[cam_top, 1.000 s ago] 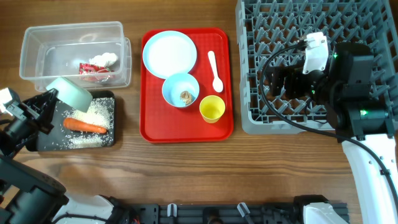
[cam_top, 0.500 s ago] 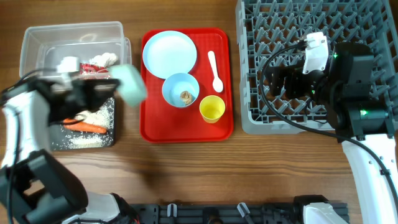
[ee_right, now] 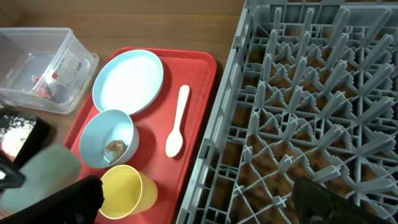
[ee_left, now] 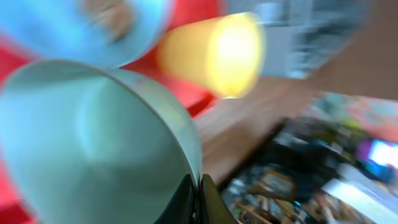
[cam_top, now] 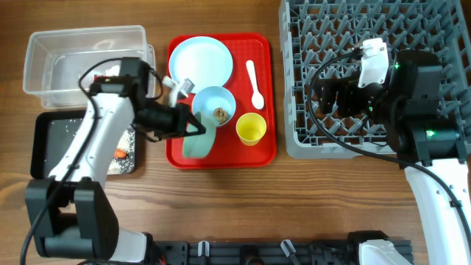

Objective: Sort waste into correct bins and load items into the dishwasher rack
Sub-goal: 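Bring the emptied green bowl back and set it on the red tray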

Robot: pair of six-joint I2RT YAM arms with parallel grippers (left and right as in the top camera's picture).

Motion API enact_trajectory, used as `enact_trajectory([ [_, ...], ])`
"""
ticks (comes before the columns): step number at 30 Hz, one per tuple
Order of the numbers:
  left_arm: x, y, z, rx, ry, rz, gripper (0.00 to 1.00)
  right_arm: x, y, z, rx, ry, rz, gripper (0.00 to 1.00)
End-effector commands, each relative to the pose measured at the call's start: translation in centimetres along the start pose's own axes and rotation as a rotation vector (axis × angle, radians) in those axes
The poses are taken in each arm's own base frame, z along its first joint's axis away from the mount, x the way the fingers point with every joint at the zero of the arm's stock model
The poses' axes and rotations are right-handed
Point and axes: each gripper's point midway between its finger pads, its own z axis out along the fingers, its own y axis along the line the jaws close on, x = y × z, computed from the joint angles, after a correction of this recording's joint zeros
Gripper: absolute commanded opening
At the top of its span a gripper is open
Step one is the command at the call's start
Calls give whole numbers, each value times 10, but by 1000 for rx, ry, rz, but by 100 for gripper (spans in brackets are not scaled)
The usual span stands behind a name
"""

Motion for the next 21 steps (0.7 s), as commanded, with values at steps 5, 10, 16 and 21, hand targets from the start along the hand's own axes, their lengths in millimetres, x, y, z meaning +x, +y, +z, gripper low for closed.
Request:
enact_trajectory([
  [5, 13, 21, 18, -344, 47, -24, 4, -3, 2, -1, -13, -4, 8, 100],
  [10, 20, 11, 37, -409, 91, 76, 4, 1, 2, 0, -13, 12, 12, 100],
  [16, 22, 14, 49, -485, 117, 134, 27, 2, 2, 0, -13, 16, 13, 100],
  [21, 20, 17, 47, -504, 110, 134, 46, 5, 0, 0, -6, 28, 17, 100],
])
